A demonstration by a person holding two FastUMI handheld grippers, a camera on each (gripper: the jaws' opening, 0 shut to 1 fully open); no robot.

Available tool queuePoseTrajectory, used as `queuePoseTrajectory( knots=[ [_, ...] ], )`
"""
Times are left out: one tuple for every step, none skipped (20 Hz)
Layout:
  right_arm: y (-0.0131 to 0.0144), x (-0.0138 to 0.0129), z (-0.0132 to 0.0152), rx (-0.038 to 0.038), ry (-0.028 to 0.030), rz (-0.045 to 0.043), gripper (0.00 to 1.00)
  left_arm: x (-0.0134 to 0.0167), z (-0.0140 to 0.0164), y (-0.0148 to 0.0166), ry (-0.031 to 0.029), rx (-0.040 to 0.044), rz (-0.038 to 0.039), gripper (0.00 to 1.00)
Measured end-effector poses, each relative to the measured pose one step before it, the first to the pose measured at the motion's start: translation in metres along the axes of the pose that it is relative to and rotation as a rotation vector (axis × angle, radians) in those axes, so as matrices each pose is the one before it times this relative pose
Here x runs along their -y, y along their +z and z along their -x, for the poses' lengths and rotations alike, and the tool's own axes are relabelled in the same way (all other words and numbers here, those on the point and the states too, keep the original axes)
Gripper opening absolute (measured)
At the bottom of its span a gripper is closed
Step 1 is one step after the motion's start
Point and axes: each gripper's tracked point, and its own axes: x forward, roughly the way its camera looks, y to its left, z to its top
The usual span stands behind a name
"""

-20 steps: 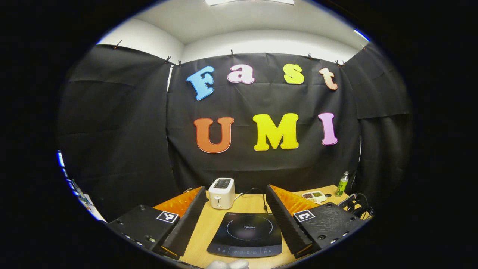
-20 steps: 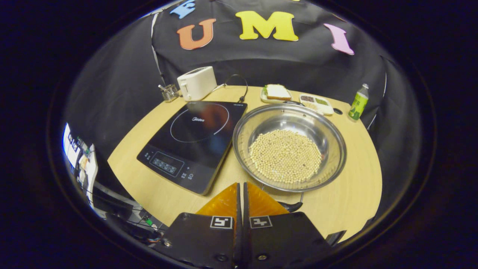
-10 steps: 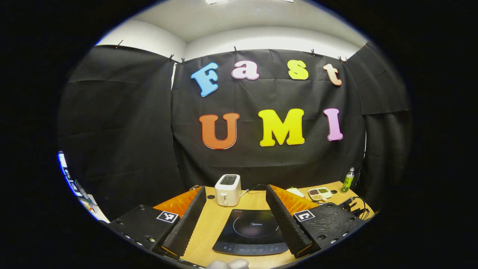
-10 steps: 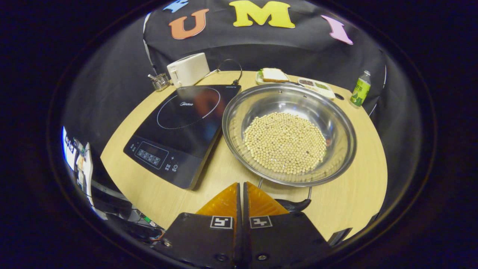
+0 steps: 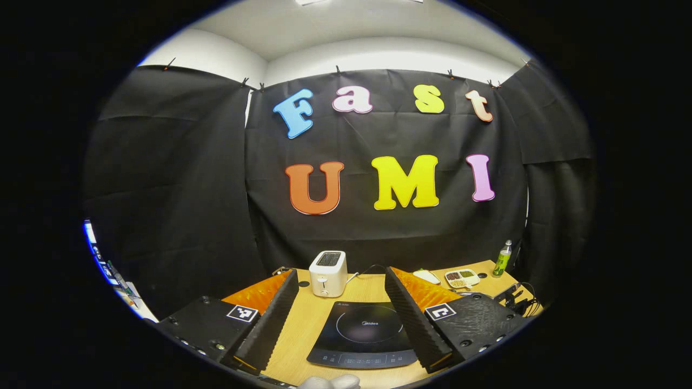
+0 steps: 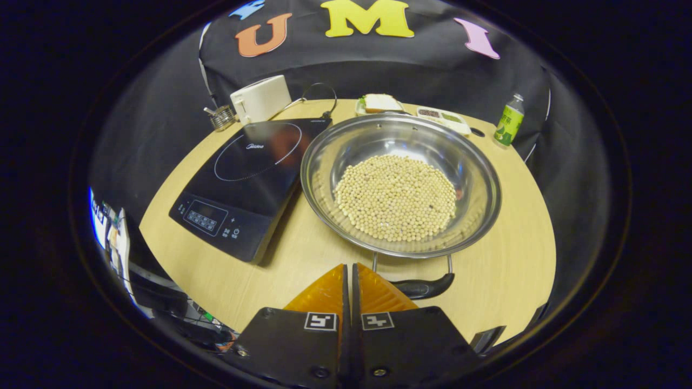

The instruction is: First push the handle of the pot to place it horizontally, then grasp the pot with both hands and set it on the induction cooktop.

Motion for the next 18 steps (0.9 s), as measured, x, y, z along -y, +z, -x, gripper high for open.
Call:
queuePoseTrajectory(
  knots=[
    [-0.00238, 0.00311, 0.00039, -0.00234, -0.00386, 0.00037, 0.0, 0.00059, 0.00008, -0.00118, 0.00107, -0.00142, 0.00008, 0.96],
    [-0.00122, 0.00381, 0.00032, -0.00155, -0.00521, 0.00047, 0.04, -0.00055, -0.0006, 0.00004, -0.00096, -0.00153, 0.00216, 0.96],
    [-0.00078, 0.00402, 0.00039, -0.00027, -0.00672, -0.00119, 0.0, 0.00055, 0.0007, 0.00016, -0.00223, -0.00085, 0.00151, 0.96],
    [-0.002, 0.00445, 0.0009, -0.00194, -0.00498, -0.00236, 0.04, -0.00012, 0.00084, 0.00172, 0.00269, 0.00125, -0.00067, 0.96],
    [-0.00005, 0.00365, 0.00044, 0.00176, -0.00334, -0.00584, 0.04, 0.00059, -0.00003, 0.00061, -0.00064, 0.00347, -0.00078, 0.96],
    [-0.00101, 0.00307, 0.00015, 0.00138, -0.00252, -0.0023, 0.01, 0.00049, -0.00069, 0.00083, 0.00026, 0.00126, -0.00022, 0.96],
    [-0.0001, 0.00367, 0.00026, 0.00081, -0.00548, 0.00345, 0.0, 0.00129, 0.00052, -0.00165, -0.00466, -0.00232, 0.00161, 0.96],
    [-0.00112, 0.00388, 0.00027, 0.00071, -0.00701, 0.00635, 0.04, 0.00177, -0.00036, -0.00099, -0.00147, -0.00059, 0.00333, 0.96],
    [-0.00041, 0.00421, 0.00023, 0.00103, -0.00869, 0.00272, 0.0, 0.00245, 0.00077, -0.00048, -0.00487, -0.00535, 0.00083, 0.96],
    [-0.00074, 0.00362, 0.00047, -0.00164, -0.00411, -0.00143, 0.0, 0.0013, 0.00002, -0.00008, -0.00195, -0.00048, 0.00105, 0.96],
    [-0.00014, 0.00299, 0.00074, -0.00008, -0.00125, -0.00574, 0.0, 0.00161, -0.00061, 0.00115, -0.00477, 0.00153, 0.0005, 0.96],
    [-0.0002, 0.00393, 0.00021, 0.00301, -0.00276, -0.00305, 0.03, 0.00208, -0.00016, -0.00024, -0.0021, -0.00038, -0.00019, 0.96],
    [-0.00015, 0.00505, -0.00013, 0.00114, -0.00596, 0.00551, 0.04, 0.00143, -0.00012, -0.00036, -0.00389, 0.00046, 0.00075, 0.96],
    [-0.00058, 0.00688, 0.00019, 0.00104, -0.0134, 0.0027, 0.01, 0.00228, -0.00066, 0.00038, -0.00221, 0.00054, -0.00023, 0.96],
    [-0.00022, 0.00616, 0.00057, -0.00144, -0.00703, -0.0002, 0.0, 0.00065, -0.00045, 0.00163, -0.00201, 0.00288, 0.00057, 0.96],
    [-0.00038, 0.00528, -0.00089, -0.00104, -0.0055, -0.00578, 0.0, 0.00159, -0.00008, 0.00092, -0.00181, 0.00056, -0.00064, 0.96],
    [0.00049, 0.00608, -0.0002, -0.0015, -0.00804, -0.00404, 0.04, 0.00181, -0.0007, 0.00031, -0.00249, 0.00152, -0.00006, 0.96],
    [0.0011, 0.00696, -0.00051, 0.00021, -0.01093, -0.0033, 0.04, 0.00088, -0.0005, 0.00085, 0.00073, 0.00163, -0.00008, 0.96]
  ],
)
